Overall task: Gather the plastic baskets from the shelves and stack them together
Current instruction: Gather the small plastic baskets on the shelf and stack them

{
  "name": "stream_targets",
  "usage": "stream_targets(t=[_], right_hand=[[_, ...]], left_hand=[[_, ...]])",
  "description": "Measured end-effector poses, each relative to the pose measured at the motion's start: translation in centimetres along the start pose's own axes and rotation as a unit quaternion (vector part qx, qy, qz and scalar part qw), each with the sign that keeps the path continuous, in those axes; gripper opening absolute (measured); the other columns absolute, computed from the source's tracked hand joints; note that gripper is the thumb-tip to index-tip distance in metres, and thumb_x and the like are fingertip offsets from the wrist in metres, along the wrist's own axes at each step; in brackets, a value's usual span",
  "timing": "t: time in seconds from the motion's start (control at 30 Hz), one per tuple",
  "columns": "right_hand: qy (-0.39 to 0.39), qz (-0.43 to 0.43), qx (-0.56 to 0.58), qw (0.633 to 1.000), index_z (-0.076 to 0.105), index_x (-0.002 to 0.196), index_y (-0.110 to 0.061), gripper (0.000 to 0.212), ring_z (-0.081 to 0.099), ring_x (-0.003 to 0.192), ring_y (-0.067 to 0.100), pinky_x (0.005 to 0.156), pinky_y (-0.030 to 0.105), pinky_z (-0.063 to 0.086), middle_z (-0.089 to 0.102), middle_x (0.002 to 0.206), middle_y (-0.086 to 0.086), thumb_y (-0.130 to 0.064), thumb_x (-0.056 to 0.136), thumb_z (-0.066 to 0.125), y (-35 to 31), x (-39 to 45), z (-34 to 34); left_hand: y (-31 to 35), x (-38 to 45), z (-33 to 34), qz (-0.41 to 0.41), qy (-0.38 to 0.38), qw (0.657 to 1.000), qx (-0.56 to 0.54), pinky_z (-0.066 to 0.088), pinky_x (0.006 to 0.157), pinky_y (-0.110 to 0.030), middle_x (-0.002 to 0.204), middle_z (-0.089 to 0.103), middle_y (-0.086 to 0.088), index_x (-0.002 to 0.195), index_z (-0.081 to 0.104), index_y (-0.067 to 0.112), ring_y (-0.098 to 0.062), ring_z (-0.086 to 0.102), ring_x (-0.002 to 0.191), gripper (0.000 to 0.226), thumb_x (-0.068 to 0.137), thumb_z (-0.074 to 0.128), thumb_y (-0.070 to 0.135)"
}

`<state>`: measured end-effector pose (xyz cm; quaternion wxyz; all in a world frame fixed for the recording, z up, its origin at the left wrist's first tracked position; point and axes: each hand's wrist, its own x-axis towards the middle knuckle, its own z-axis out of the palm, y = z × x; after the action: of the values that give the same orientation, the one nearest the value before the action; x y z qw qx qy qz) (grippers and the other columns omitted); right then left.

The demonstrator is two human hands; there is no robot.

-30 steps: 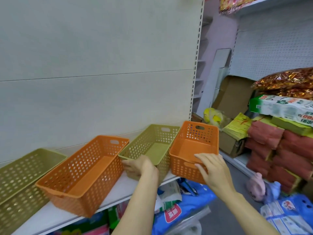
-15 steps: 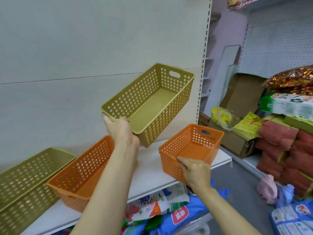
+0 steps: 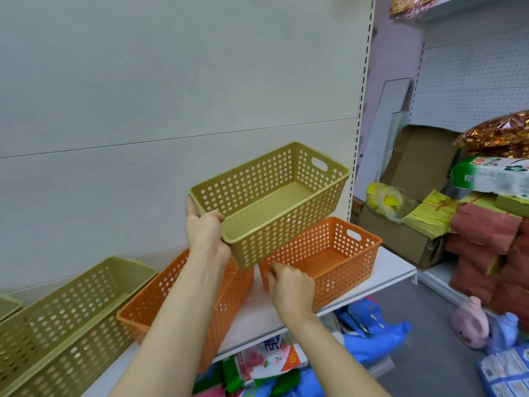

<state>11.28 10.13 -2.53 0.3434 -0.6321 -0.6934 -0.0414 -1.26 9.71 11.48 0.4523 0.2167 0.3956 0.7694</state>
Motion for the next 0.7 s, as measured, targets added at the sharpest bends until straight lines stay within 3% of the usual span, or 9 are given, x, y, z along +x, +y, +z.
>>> stream_targets(t=[0.03,0.1,0.17,0.27,0.37,0.43,0.53,0.63,0.7], right_hand=[[0.041,-0.007,0.043,0.998,0.072,0.076,-0.023,0.004,0.068,0.056,0.017,0.044,0.022,0.032,0.071,0.067,-0.003,-0.024,0.077,0.075,0.8,0.0,-0.4],[0.096,0.045,0.143,0.984,0.074,0.103,-0.016,0.018,0.069,0.078,0.016,0.056,0.017,0.040,0.075,0.094,-0.001,-0.024,0.093,0.060,2.9,0.5,-2.1],[0.160,0.124,0.240,0.949,0.064,0.123,-0.010,0.033,0.063,0.100,0.017,0.075,0.020,0.040,0.068,0.114,0.001,-0.027,0.101,0.046,5.5,2.0,-4.5],[0.194,0.212,0.426,0.858,0.045,0.142,-0.014,0.045,0.045,0.120,0.008,0.094,0.023,0.032,0.050,0.132,-0.008,-0.036,0.103,0.035,10.6,6.4,-7.5],[0.146,0.220,0.574,0.775,0.033,0.149,-0.020,0.059,0.035,0.137,0.011,0.111,0.030,0.028,0.036,0.152,-0.004,-0.051,0.099,0.037,15.2,11.0,-9.0],[0.099,0.227,0.583,0.773,0.045,0.141,-0.020,0.051,0.048,0.129,0.019,0.109,0.042,0.036,0.050,0.143,0.003,-0.048,0.099,0.041,17.2,13.1,-9.0],[0.059,0.238,0.541,0.804,0.056,0.130,-0.022,0.040,0.060,0.111,0.024,0.094,0.043,0.047,0.063,0.124,0.006,-0.042,0.102,0.034,18.7,14.1,-8.3],[0.055,0.235,0.492,0.837,0.058,0.126,-0.019,0.041,0.059,0.094,0.016,0.076,0.032,0.048,0.063,0.108,0.000,-0.040,0.103,0.031,20.4,13.7,-7.4],[0.049,0.218,0.457,0.861,0.061,0.122,-0.017,0.039,0.060,0.089,0.019,0.065,0.029,0.044,0.065,0.103,0.001,-0.037,0.103,0.033,21.4,13.3,-6.3]], left_hand=[[-0.2,0.0,-0.1,-0.009,-0.001,1.000,-0.003,0.056,0.072,-0.037,0.108,0.062,0.008,0.155,0.026,0.031,-0.014,0.064,0.087,0.090,0.084,0.034,-0.023],[-0.7,0.1,-0.1,-0.029,0.002,1.000,-0.007,0.056,0.070,-0.036,0.108,0.060,0.008,0.156,0.023,0.030,-0.013,0.063,0.085,0.089,0.085,0.035,-0.023],[-1.4,0.0,0.3,-0.039,0.001,0.999,0.007,0.055,0.073,-0.038,0.101,0.060,0.011,0.156,0.023,0.029,-0.013,0.063,0.085,0.089,0.085,0.036,-0.023],[-2.6,0.0,1.6,-0.044,-0.014,0.998,0.037,0.056,0.080,-0.042,0.114,0.061,0.006,0.155,0.026,0.030,-0.017,0.064,0.089,0.089,0.085,0.039,-0.022],[-4.2,-0.1,3.5,-0.057,-0.031,0.997,0.050,0.053,0.091,-0.053,0.135,0.057,-0.002,0.155,0.027,0.031,-0.026,0.066,0.104,0.089,0.084,0.040,-0.022],[-5.7,-0.1,4.4,-0.062,-0.032,0.996,0.058,0.053,0.092,-0.053,0.140,0.056,-0.005,0.155,0.027,0.029,-0.028,0.064,0.109,0.085,0.087,0.040,-0.020],[-7.8,0.2,4.4,-0.081,-0.059,0.994,0.047,0.057,0.080,-0.040,0.140,0.056,-0.008,0.157,0.020,0.024,-0.025,0.064,0.110,0.074,0.095,0.050,-0.004],[-9.8,-0.5,2.6,-0.052,-0.130,0.987,0.076,0.049,0.098,-0.038,0.144,0.055,-0.005,0.157,0.020,0.022,-0.021,0.057,0.126,0.083,0.090,0.069,0.028],[-11.7,-2.2,1.5,0.011,-0.162,0.971,0.175,0.046,0.103,-0.038,0.141,0.057,0.004,0.152,0.031,0.030,-0.012,0.058,0.125,0.074,0.089,0.067,0.043]])
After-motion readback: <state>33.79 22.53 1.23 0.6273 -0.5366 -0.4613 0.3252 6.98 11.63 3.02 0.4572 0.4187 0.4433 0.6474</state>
